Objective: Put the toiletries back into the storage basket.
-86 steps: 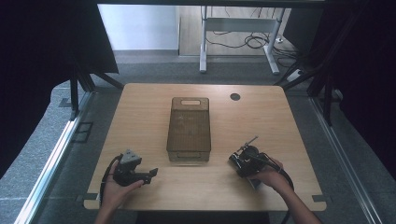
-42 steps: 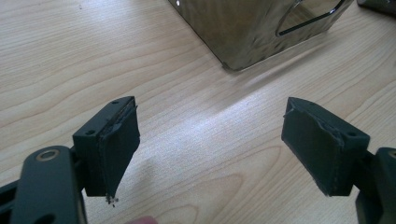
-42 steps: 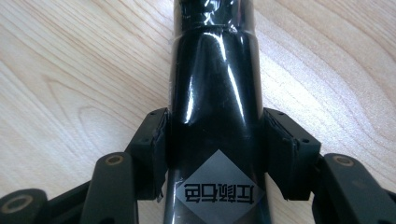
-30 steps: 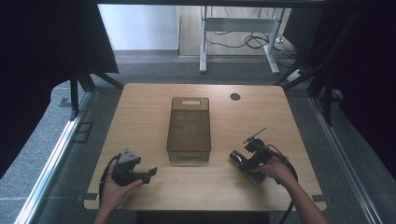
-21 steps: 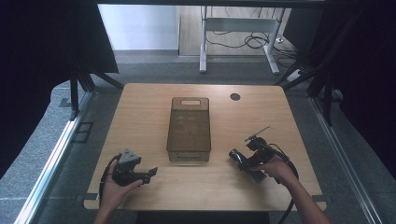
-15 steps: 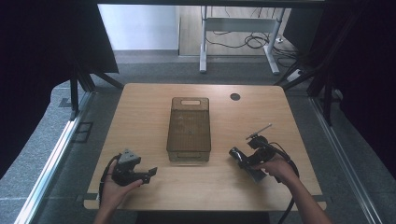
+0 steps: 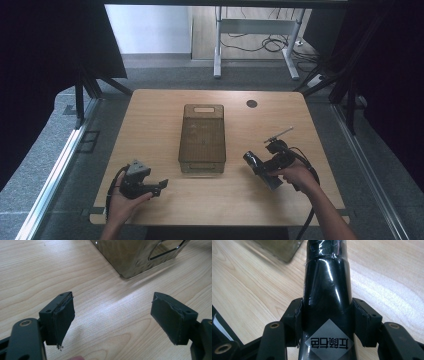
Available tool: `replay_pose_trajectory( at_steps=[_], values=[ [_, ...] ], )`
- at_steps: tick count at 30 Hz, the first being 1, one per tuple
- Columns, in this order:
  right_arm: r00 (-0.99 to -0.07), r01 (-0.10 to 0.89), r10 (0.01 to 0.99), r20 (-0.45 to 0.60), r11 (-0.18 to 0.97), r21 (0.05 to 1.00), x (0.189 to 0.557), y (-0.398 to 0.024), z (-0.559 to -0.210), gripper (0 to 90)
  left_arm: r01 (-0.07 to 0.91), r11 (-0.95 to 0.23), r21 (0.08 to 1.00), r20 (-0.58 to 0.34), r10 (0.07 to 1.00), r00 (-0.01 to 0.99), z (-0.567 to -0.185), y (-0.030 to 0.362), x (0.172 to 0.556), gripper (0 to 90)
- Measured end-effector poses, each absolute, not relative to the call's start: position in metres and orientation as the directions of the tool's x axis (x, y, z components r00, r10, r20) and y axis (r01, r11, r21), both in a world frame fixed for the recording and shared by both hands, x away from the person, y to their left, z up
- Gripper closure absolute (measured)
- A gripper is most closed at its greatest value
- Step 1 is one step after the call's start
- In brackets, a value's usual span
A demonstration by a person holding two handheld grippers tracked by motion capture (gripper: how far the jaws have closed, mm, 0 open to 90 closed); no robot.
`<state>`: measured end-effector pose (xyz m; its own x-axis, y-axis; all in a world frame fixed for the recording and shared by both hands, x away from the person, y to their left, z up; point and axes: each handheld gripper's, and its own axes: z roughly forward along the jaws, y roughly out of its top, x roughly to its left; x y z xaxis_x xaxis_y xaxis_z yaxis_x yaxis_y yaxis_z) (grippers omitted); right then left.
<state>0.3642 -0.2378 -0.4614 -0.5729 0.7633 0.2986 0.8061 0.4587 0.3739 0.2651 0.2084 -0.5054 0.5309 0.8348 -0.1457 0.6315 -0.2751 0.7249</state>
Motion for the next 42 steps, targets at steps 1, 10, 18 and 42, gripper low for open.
replay_pose_trajectory(
  at_steps=[1, 10, 18, 42],
  values=[
    [-0.574, 0.805, 0.763, 0.298, 0.46, 0.375, 0.365, -0.237, -0.46, 46.1, 0.632, -0.276, 0.725, -0.146, 0.835, 0.531, -0.505, 0.208, 0.265, 19.3],
    [-0.583, 0.795, 0.757, 0.294, 0.457, 0.4, 0.375, -0.227, -0.444, 46.1, 0.63, -0.277, 0.725, -0.144, 0.834, 0.533, -0.505, 0.209, 0.265, 19.3],
    [-0.602, 0.778, 0.741, 0.297, 0.461, 0.427, 0.383, -0.215, -0.433, 46.2, 0.63, -0.277, 0.726, -0.143, 0.835, 0.532, -0.506, 0.209, 0.265, 19.3],
    [-0.635, 0.748, 0.716, 0.289, 0.476, 0.462, 0.408, -0.172, -0.401, 46.3, 0.632, -0.284, 0.72, -0.143, 0.831, 0.537, -0.506, 0.208, 0.266, 19.3]
  ],
)
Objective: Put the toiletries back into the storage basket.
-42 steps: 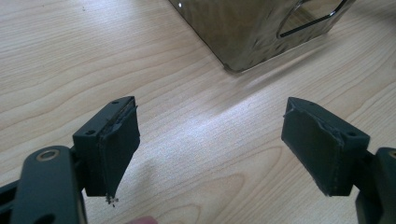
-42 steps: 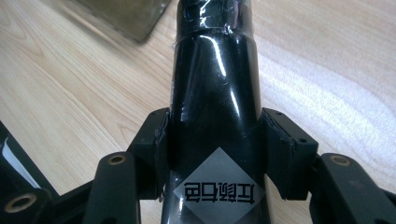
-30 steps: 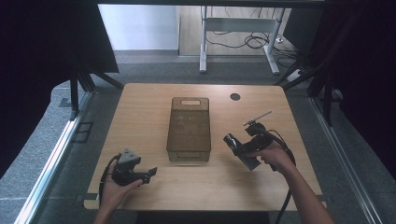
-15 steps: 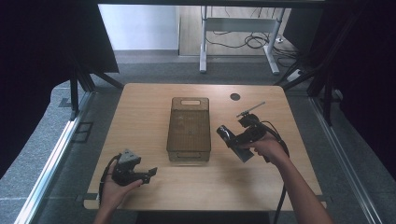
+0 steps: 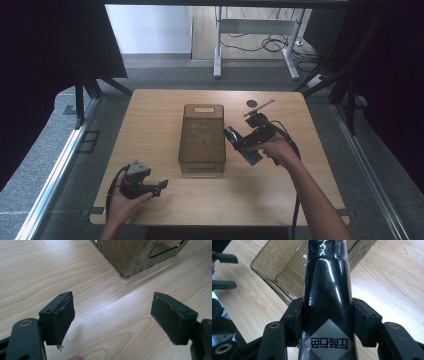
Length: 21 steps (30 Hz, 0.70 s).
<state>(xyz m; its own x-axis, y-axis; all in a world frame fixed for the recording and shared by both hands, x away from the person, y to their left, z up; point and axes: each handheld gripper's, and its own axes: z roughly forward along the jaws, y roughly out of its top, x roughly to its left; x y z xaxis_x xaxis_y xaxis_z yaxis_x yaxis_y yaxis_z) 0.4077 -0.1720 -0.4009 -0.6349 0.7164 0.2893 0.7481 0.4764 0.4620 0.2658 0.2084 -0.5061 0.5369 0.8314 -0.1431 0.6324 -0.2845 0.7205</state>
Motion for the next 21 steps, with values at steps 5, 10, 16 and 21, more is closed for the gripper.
replay_pose_trajectory(
  at_steps=[5, 10, 16, 21],
  values=[
    [-0.633, 0.748, 0.718, 0.29, 0.471, 0.467, 0.414, -0.162, -0.398, 46.3, 0.632, -0.286, 0.72, -0.142, 0.831, 0.538, -0.506, 0.209, 0.266, 19.3],
    [-0.624, 0.757, 0.721, 0.301, 0.461, 0.463, 0.42, -0.153, -0.398, 46.2, 0.631, -0.281, 0.723, -0.145, 0.832, 0.536, -0.506, 0.21, 0.266, 19.3],
    [-0.619, 0.763, 0.724, 0.303, 0.463, 0.452, 0.425, -0.145, -0.401, 46.3, 0.631, -0.284, 0.722, -0.143, 0.831, 0.537, -0.506, 0.21, 0.266, 19.3],
    [-0.613, 0.769, 0.726, 0.312, 0.456, 0.448, 0.432, -0.139, -0.4, 46.3, 0.633, -0.285, 0.72, -0.143, 0.831, 0.537, -0.506, 0.209, 0.266, 19.3]
  ],
)
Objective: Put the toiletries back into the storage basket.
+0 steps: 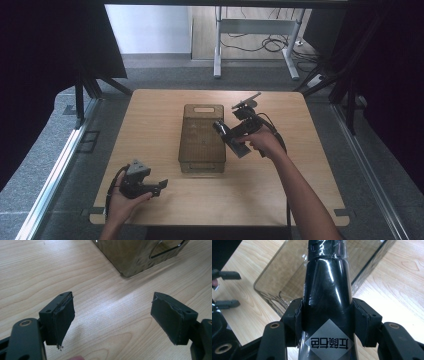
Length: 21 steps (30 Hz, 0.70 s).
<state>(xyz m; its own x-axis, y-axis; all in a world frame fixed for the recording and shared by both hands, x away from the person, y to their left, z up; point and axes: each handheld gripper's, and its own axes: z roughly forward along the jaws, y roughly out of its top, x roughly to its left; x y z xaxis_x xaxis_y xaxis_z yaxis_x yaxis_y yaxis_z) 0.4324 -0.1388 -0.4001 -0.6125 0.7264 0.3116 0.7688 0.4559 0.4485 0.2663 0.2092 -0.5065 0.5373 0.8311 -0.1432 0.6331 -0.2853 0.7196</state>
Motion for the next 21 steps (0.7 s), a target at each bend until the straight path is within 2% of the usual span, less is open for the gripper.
replay_pose_trajectory(
  at_steps=[21],
  values=[
    [-0.59, 0.787, 0.736, 0.333, 0.432, 0.44, 0.451, -0.109, -0.404, 46.3, 0.632, -0.285, 0.721, -0.144, 0.83, 0.539, -0.507, 0.21, 0.267, 19.3]
  ],
)
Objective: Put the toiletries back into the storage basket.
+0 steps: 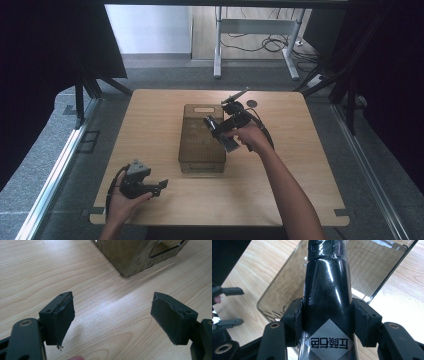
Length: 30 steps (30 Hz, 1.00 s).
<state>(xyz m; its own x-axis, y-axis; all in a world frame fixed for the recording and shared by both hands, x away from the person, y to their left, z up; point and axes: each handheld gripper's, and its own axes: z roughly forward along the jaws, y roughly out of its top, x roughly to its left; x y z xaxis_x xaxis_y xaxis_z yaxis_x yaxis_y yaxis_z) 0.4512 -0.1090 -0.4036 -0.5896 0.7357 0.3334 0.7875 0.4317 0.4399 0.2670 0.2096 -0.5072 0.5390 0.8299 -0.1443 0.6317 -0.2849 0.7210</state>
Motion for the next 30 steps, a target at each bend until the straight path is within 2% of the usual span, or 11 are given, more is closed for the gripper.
replay_pose_trajectory(
  at_steps=[30],
  values=[
    [-0.542, 0.82, 0.769, 0.339, 0.397, 0.412, 0.46, -0.093, -0.411, 46.3, 0.63, -0.299, 0.717, -0.138, 0.825, 0.548, -0.508, 0.209, 0.268, 19.3]
  ],
)
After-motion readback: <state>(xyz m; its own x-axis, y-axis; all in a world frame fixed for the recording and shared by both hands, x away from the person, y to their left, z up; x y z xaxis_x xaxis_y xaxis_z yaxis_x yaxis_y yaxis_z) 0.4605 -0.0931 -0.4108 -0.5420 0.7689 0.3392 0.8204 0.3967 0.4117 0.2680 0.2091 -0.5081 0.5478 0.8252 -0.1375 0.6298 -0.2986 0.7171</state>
